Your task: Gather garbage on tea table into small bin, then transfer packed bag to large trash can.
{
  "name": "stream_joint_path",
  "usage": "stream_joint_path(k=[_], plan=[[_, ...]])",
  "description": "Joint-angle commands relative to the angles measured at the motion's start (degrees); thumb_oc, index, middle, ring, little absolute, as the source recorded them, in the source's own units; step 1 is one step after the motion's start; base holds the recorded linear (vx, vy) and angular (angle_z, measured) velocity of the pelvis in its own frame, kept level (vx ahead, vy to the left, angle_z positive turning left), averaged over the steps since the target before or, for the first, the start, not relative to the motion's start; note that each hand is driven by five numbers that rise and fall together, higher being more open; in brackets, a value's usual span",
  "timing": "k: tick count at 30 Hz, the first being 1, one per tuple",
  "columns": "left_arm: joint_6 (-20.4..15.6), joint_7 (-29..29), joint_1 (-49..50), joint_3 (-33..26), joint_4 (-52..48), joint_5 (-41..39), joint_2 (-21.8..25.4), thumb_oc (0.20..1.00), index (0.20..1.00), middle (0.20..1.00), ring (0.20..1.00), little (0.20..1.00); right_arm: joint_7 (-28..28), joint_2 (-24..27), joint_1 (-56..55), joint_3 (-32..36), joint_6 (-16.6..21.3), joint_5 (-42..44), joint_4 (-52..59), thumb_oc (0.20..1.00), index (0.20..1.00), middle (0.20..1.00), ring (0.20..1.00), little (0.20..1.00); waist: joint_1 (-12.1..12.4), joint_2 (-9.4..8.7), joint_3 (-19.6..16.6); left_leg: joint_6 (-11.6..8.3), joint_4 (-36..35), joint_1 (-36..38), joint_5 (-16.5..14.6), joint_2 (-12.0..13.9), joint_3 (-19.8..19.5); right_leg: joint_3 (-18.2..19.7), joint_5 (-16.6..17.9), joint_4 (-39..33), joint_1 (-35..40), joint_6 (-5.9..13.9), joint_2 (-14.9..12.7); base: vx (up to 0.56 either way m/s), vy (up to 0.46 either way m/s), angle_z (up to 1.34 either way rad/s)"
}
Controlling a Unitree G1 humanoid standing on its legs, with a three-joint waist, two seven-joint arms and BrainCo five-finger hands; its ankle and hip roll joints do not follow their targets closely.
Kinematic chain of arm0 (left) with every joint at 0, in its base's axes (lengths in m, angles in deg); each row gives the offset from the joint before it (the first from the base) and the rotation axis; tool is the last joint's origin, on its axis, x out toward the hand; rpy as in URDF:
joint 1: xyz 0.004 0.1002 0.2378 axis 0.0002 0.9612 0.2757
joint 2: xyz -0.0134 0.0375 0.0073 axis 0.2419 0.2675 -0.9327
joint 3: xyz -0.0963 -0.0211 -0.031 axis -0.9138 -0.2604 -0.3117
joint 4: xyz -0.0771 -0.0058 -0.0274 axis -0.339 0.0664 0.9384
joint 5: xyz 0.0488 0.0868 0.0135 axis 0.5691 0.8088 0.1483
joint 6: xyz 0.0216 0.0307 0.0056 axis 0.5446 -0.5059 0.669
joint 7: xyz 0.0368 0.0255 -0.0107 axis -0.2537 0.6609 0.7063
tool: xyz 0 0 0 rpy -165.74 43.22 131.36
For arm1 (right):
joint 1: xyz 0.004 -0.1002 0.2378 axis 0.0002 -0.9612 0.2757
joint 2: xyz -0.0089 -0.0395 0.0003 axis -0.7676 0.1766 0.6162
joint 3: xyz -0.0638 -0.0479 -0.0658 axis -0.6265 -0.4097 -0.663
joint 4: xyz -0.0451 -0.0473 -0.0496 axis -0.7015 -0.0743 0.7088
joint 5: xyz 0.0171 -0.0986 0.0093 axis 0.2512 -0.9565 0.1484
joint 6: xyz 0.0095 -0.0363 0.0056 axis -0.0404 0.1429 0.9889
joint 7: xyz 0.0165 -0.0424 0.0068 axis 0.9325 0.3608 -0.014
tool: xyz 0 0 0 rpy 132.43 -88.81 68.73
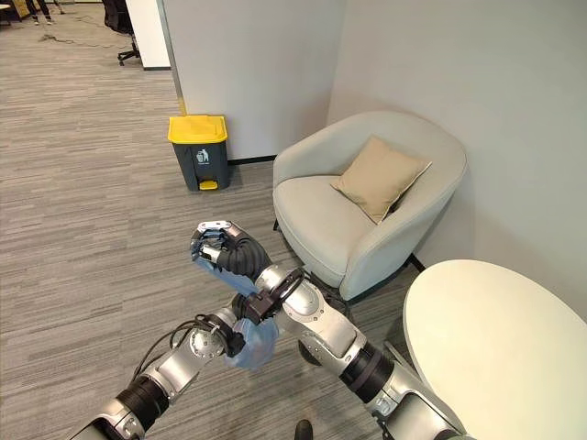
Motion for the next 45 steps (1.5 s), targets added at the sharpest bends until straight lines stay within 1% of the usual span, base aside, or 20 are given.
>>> stream_joint_path(k=[1, 2, 5, 6, 11, 14, 15, 16, 17, 18, 22, 23, 24, 29, 33, 35, 38, 39, 41, 45], plan=[[-2.83, -2.58, -6.51, 0.75, -0.52, -1.16, -2.09, 0.2, 0.2, 0.2, 0.2, 0.2, 1.14, -6.19, 8.27, 2.58, 4.11, 1.67, 4.44, 0.2, 0.2, 0.2, 0.2, 0.2, 0.06, -0.04, 0.97, 0.29, 1.01, -1.72, -5.25, -0.12, -0.02, -0.66, -12.53, 3.14, 4.9, 3.78, -0.8, 0.0, 0.0, 0.0], [-3.06, -3.11, -5.83, -0.84, -3.37, -3.09, -1.38, 0.2, 0.2, 0.2, 0.2, 0.2, 1.46, -5.63, 7.01, 2.6, 3.83, 0.88, 4.49, 0.2, 0.2, 0.2, 0.2, 0.2, 0.18, 0.0, 0.93, 0.29, 0.91, -1.65, -5.21, -0.21, -0.12, -0.8, -12.57, 2.98, 5.08, 3.78, -0.86, 0.0, 0.0, 0.0], [-3.58, -3.39, -4.97, -2.44, -5.92, -4.77, -0.72, 0.2, 0.2, 0.2, 0.2, 0.2, 1.77, -4.97, 5.73, 2.86, 3.57, -0.14, 4.33, 0.2, 0.2, 0.2, 0.2, 0.2, 0.28, 0.06, 0.97, 0.29, 0.83, -1.58, -5.2, -0.23, -0.23, -0.99, -12.57, 2.92, 5.15, 3.83, -0.96, 0.0, 0.0, 0.0], [-4.15, -3.36, -4.09, -3.9, -8.37, -6.2, -0.18, 0.2, 0.2, 0.2, 0.2, 0.2, 2.12, -4.28, 4.5, 3.16, 3.46, -2.07, 4.26, 0.2, 0.2, 0.2, 0.2, 0.2, 0.36, 0.15, 0.93, 0.27, 0.72, -1.42, -5.19, -0.29, -0.32, -1.06, -12.57, 2.82, 5.27, 3.88, -1.0, 0.0, 0.0, 0.0], [-5.69, -3.98, -1.52, -7.56, -13.53, -10.74, 1.1, 0.2, 0.2, 0.2, 0.2, 0.2, 2.09, -2.12, 1.42, 4.76, 3.4, -8.39, 4.06, 0.2, 0.2, 0.2, 0.2, 0.2, 0.48, 0.42, 0.79, 0.29, 0.69, -1.24, -5.21, -0.39, -0.5, -1.28, -12.6, 2.6, 5.64, 3.99, -1.1, 0.0, -0.004, 0.01], [-6.07, -4.08, -0.38, -8.92, -14.52, -12.5, 1.3, 0.2, 0.2, 0.2, 0.2, 0.2, 2.08, -0.86, 0.91, 5.58, 3.55, -11.46, 5.0, 0.2, 0.2, 0.2, 0.2, 0.2, 0.45, 0.45, 0.67, 0.32, 0.68, -1.15, -5.22, -0.38, -0.54, -1.33, -12.63, 2.51, 5.82, 3.99, -1.1, 0.0, 0.0, 0.0], [-6.47, -4.15, 0.35, -9.83, -15.1, -13.63, 1.42, 0.2, 0.2, 0.2, 0.2, 0.2, 1.76, 0.23, 0.76, 6.27, 3.88, -14.01, 5.84, 0.2, 0.2, 0.2, 0.2, 0.2, 0.43, 0.45, 0.61, 0.31, 0.72, -1.12, -5.23, -0.39, -0.54, -1.37, -12.64, 2.51, 5.86, 3.99, -1.11, 0.0, 0.0, 0.0], [-6.64, -4.29, 1.22, -10.72, -16.13, -14.37, 1.66, 0.2, 0.2, 0.2, 0.2, 0.2, 1.31, 1.52, 0.61, 6.97, 3.93, -17.54, 7.04, 0.319, 0.319, 0.319, 0.319, 0.319, 0.43, 0.48, 0.51, 0.32, 0.72, -1.04, -5.24, -0.35, -0.51, -1.47, -12.67, 2.5, 5.96, 4.01, -1.11, 0.0, 0.0, 0.0], [-7.27, -4.61, 2.68, -12.07, -17.69, -15.86, 2.06, 0.2, 0.2, 0.2, 0.2, 0.2, 0.44, 3.46, 0.29, 7.98, 4.51, -23.33, 8.47, 0.837, 0.837, 0.837, 0.837, 0.837, 0.37, 0.54, 0.47, 0.34, 0.69, -1.04, -5.2, -0.35, -0.6, -1.49, -12.7, 2.49, 5.95, 4.01, -1.08, 0.0, 0.0, 0.0], [-7.56, -4.69, 3.8, -13.05, -18.62, -16.82, 2.23, 0.2, 0.2, 0.2, 0.2, 0.2, -0.32, 4.94, 0.04, 8.88, 4.67, -26.92, 9.65, 1.0, 1.0, 1.0, 1.0, 1.0, 0.34, 0.57, 0.47, 0.37, 0.65, -1.01, -5.17, -0.35, -0.66, -1.48, -12.74, 2.45, 5.96, 4.02, -1.05, 0.0, 0.0, 0.0], [-8.02, -4.7, 7.56, -15.93, -21.54, -18.33, 3.4, 0.2, 0.2, 0.2, 0.2, 0.2, -3.2, 8.78, -2.06, 12.33, 5.63, -36.97, 12.96, 1.0, 1.0, 1.0, 1.0, 1.0, 0.2, 0.78, 0.3, 0.45, 0.55, -0.84, -5.14, -0.29, -0.72, -1.38, -12.96, 2.44, 6.16, 4.04, -0.93, 0.0, 0.0, 0.0], [-8.01, -4.7, 7.57, -15.93, -21.56, -18.33, 3.4, 0.2, 0.2, 0.2, 0.2, 0.2, -3.2, 8.78, -2.08, 12.33, 5.62, -36.98, 12.98, 1.0, 1.0, 1.0, 1.0, 1.0, 0.21, 0.78, 0.29, 0.45, 0.54, -0.84, -5.14, -0.29, -0.72, -1.38, -12.96, 2.44, 6.16, 4.04, -0.93, 0.0, 0.0, 0.0], [-8.24, -4.81, 9.32, -17.19, -22.59, -18.26, 3.95, 0.2, 0.2, 0.2, 0.2, 0.2, -4.34, 10.17, -3.6, 14.11, 6.28, -40.22, 14.42, 1.0, 1.0, 1.0, 1.0, 1.0, 0.04, 0.9, 0.31, 0.46, 0.54, -0.82, -5.08, -0.21, -0.72, -1.33, -13.02, 2.41, 6.22, 4.06, -0.92, 0.0, 0.0, 0.0], [-7.95, -4.59, 14.55, -21.11, -24.01, -18.45, 5.01, 0.2, 0.2, 0.2, 0.2, 0.2, -6.15, 12.02, -10.13, 19.04, 6.77, -43.38, 15.76, 1.0, 1.0, 1.0, 1.0, 1.0, -0.29, 1.16, 0.19, 0.5, 0.48, -0.78, -4.93, -0.14, -0.93, -1.41, -13.23, 2.43, 6.39, 3.98, -0.74, 0.0, -0.011, -0.02], [-7.81, -3.6, 18.26, -24.02, -23.7, -19.1, 5.31, 0.2, 0.2, 0.2, 0.2, 0.2, -5.54, 12.56, -15.56, 22.82, 6.61, -41.55, 15.26, 1.0, 1.0, 1.0, 1.0, 1.0, -0.43, 1.27, 0.05, 0.43, 0.4, -0.73, -4.8, -0.02, -0.95, -1.55, -13.3, 2.42, 6.45, 3.98, -0.7, 0.0, 0.0, 0.0], [-7.36, -2.29, 21.75, -27.54, -22.13, -19.6, 5.56, 0.2, 0.2, 0.2, 0.2, 0.2, -4.49, 12.6, -21.71, 26.9, 5.94, -39.19, 12.6, 1.0, 1.0, 1.0, 1.0, 1.0, -0.63, 1.53, 0.15, 0.36, 0.3, -0.76, -4.66, -0.04, -0.97, -1.74, -13.41, 2.36, 6.54, 3.91, -0.61, 0.0, 0.0, 0.0], [-7.14, -1.56, 23.52, -29.45, -20.61, -20.12, 5.63, 0.2, 0.2, 0.2, 0.2, 0.2, -3.72, 12.36, -25.5, 29.23, 5.47, -37.27, 9.72, 1.0, 1.0, 1.0, 1.0, 1.0, -0.76, 1.65, 0.11, 0.29, 0.34, -0.84, -4.59, 0.0, -1.02, -1.95, -13.49, 2.38, 6.43, 3.88, -0.56, 0.0, -0.005, 0.01], [-6.97, -0.76, 24.6, -30.73, -19.7, -20.26, 5.67, 0.2, 0.2, 0.2, 0.2, 0.2, -3.03, 12.28, -27.72, 30.63, 4.95, -36.26, 7.78, 1.0, 1.0, 1.0, 1.0, 1.0, -0.83, 1.72, 0.22, 0.24, 0.37, -0.88, -4.52, 0.01, -1.14, -2.06, -13.52, 2.37, 6.44, 3.83, -0.51, 0.0, 0.0, 0.0], [-6.46, 1.54, 28.09, -34.91, -16.31, -21.43, 5.43, 0.2, 0.2, 0.2, 0.2, 0.2, -0.98, 11.11, -33.9, 34.71, 3.38, -32.57, -0.56, 1.0, 1.0, 1.0, 1.0, 1.0, -0.91, 1.88, 0.66, 0.03, 0.46, -1.17, -4.25, 0.18, -1.27, -2.52, -13.74, 2.48, 6.42, 3.71, -0.36, -0.03, -0.045, 0.05], [-5.83, 3.23, 30.65, -38.56, -11.79, -22.77, 4.93, 0.2, 0.2, 0.2, 0.2, 0.2, 0.36, 9.72, -36.9, 37.03, 2.16, -30.53, -9.05, 1.0, 1.0, 1.0, 1.0, 1.0, -0.68, 1.99, 1.02, -0.29, 0.84, -1.5, -4.07, 0.42, -1.71, -3.19, -14.26, 2.81, 6.47, 3.41, -0.24, -0.02, -0.042, 0.01]])
